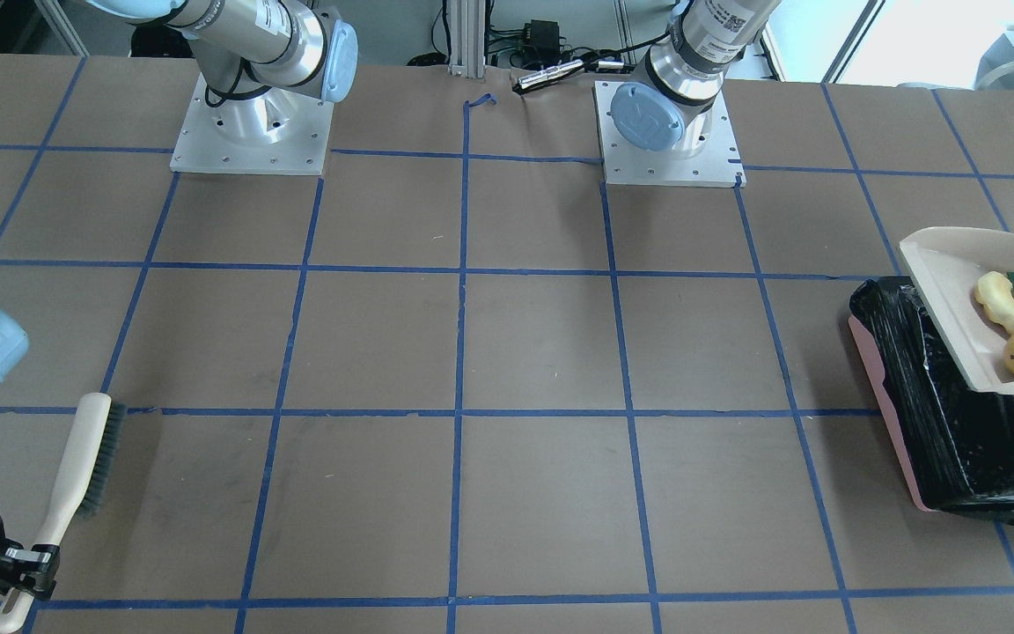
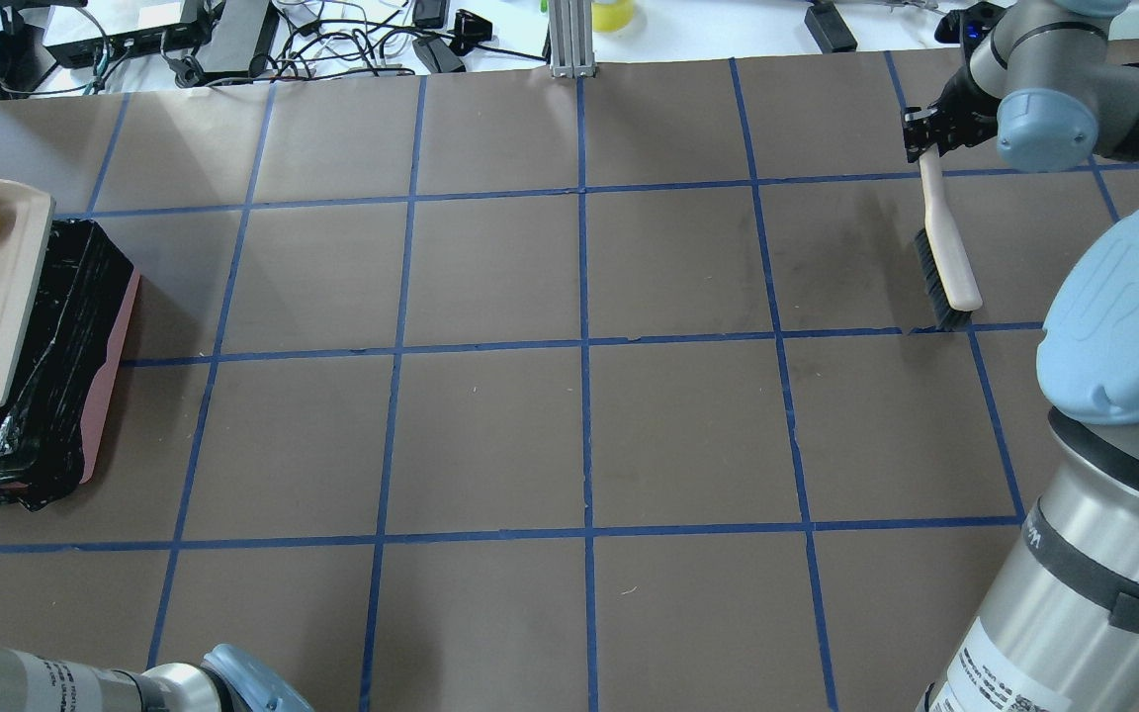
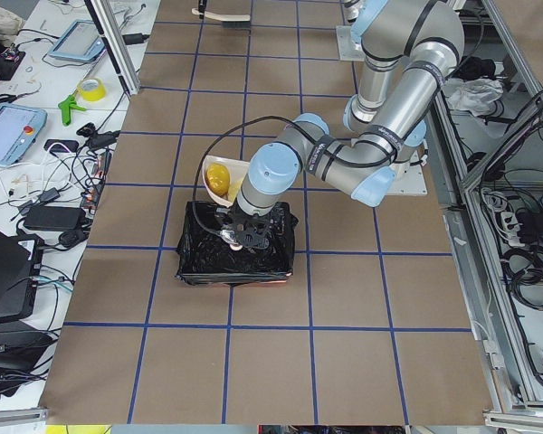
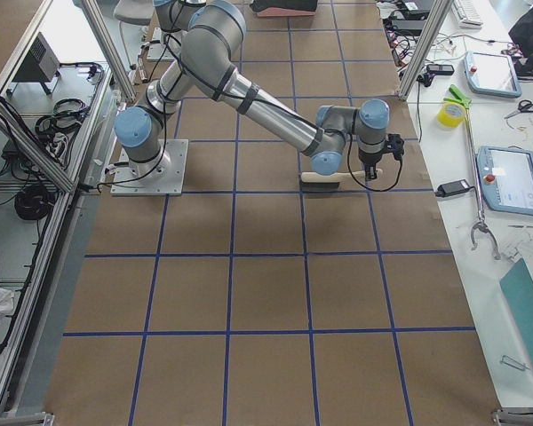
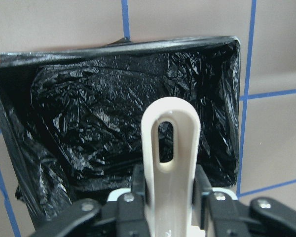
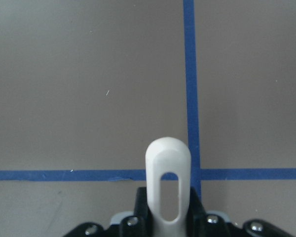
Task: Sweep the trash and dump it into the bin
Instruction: 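Tilt the dustpan over the black bin with the left gripper to dump trash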
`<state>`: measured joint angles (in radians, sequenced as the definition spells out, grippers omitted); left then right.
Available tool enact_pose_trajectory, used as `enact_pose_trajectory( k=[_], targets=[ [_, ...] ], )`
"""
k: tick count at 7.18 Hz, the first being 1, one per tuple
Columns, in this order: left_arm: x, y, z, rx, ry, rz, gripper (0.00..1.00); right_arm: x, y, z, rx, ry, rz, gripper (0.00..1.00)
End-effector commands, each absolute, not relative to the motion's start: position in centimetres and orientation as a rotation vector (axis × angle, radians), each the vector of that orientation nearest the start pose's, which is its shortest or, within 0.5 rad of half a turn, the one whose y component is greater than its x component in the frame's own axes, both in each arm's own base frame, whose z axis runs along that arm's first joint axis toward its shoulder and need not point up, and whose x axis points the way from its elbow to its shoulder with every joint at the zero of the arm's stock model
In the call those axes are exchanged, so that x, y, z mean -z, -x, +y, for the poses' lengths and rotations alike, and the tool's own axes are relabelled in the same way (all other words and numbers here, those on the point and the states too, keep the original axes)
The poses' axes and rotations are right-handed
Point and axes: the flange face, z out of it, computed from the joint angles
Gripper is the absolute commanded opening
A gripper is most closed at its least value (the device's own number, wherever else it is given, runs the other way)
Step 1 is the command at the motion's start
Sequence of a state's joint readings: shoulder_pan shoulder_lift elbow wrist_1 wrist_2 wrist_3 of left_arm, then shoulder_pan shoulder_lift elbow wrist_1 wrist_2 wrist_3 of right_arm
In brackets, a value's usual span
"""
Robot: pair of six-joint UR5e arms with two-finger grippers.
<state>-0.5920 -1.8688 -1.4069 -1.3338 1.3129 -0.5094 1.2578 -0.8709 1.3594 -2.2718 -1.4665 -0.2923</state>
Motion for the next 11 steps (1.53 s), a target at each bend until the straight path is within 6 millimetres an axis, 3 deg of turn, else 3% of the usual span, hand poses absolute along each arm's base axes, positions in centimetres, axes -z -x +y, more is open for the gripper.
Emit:
enact_pose_trajectory(
  k=[1, 4, 8, 10, 11],
  targets=[
    [-42.3, -45.2, -48.6, 0.312, 2.141, 2.535, 0.00, -22.9, 9.0, -74.7, 0.371, -0.008, 3.083, 0.10],
    [-40.0, -48.6, -49.7, 0.488, 1.909, 2.534, 0.00, -22.5, 8.9, -74.4, 0.356, 0.012, 3.083, 0.34],
    [-38.7, -50.1, -50.5, 0.627, 1.724, 2.553, 0.00, -22.2, 9.1, -74.2, 0.343, 0.008, 3.093, 0.73],
    [-39.9, -49.6, -50.9, 0.667, 1.542, 2.544, 0.00, -23.5, 9.1, -74.2, 0.351, 0.010, 3.097, 0.74],
    [-40.8, -47.4, -52.2, 0.684, 1.493, 2.563, 0.00, -26.6, 8.7, -72.9, 0.325, 0.009, 3.096, 0.75]
  ],
)
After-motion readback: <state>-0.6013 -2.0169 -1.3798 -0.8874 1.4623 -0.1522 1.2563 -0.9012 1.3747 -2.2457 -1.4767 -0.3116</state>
